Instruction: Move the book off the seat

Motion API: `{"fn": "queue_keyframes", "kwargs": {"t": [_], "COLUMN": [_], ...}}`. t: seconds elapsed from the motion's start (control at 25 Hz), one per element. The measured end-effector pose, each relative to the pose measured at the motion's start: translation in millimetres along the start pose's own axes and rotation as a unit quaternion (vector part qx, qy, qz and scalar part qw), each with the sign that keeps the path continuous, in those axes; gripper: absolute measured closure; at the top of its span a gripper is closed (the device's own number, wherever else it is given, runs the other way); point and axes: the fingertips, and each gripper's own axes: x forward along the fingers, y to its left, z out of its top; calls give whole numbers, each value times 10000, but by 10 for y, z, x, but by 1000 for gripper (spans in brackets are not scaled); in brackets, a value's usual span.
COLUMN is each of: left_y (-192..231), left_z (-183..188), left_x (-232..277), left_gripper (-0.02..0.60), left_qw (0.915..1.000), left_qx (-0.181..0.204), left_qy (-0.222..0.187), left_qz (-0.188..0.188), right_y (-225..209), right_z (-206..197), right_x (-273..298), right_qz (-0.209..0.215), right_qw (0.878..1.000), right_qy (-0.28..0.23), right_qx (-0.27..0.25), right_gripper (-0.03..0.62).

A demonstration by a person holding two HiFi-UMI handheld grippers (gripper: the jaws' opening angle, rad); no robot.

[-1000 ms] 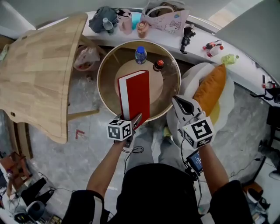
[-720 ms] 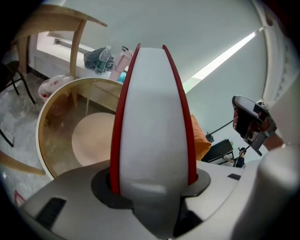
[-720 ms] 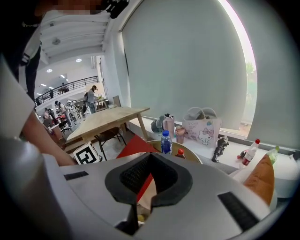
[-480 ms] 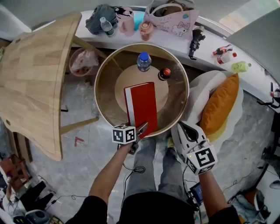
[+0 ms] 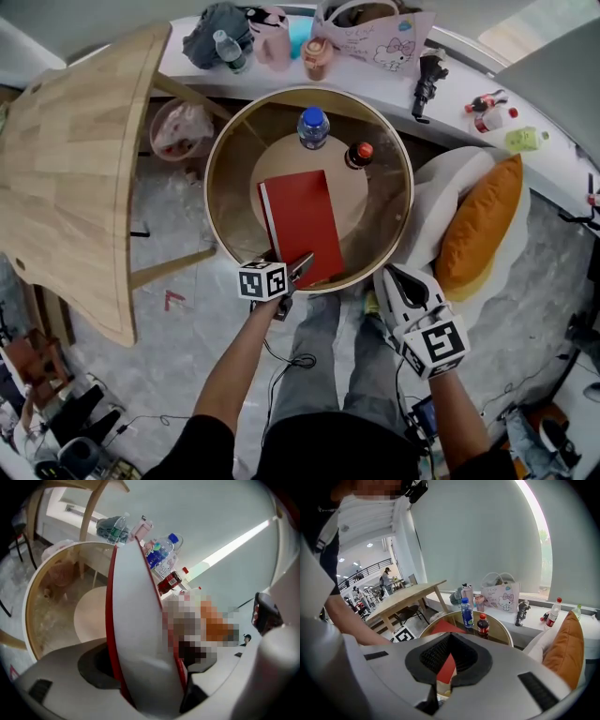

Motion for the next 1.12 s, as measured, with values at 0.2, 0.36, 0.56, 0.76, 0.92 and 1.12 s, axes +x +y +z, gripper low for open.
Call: {"fn": "queue_keyframes", "kwargs": {"t": [0.2,0.36,0.56,0.76,0.92,1.12], "left_y": [322,461,241,-314,-1027,-1950], "left_z": [12,11,112,283,399,471], "left_x": [-110,-255,-503,-906,-1378,-2234], "left_gripper": [124,117,118,121,152,337], "left_qw": [9935,9770,9757,9676,9543,9125], "left_qx": [619,1402,1413,1677,2077,2591], "left_qy": [-105,-106,-522,-1089,-1708,-2801], "left_qz": [946,1605,1591,1543,1301,1475], "right_y": [5,22,62,128,151,66], "right_z": [-45,-72,14,200,380,676], "right_x": [30,-2,-144,-463,-851,-1545], "right_qz": [54,104,100,226,197,152], "right_qw": [10000,9999,9998,9985,9968,9923], "right_qy": [11,-44,-183,-431,-682,-1143], "right_qx": [-45,-23,-60,-233,-356,-449], "right_gripper": [586,586,586,586,586,586]}}
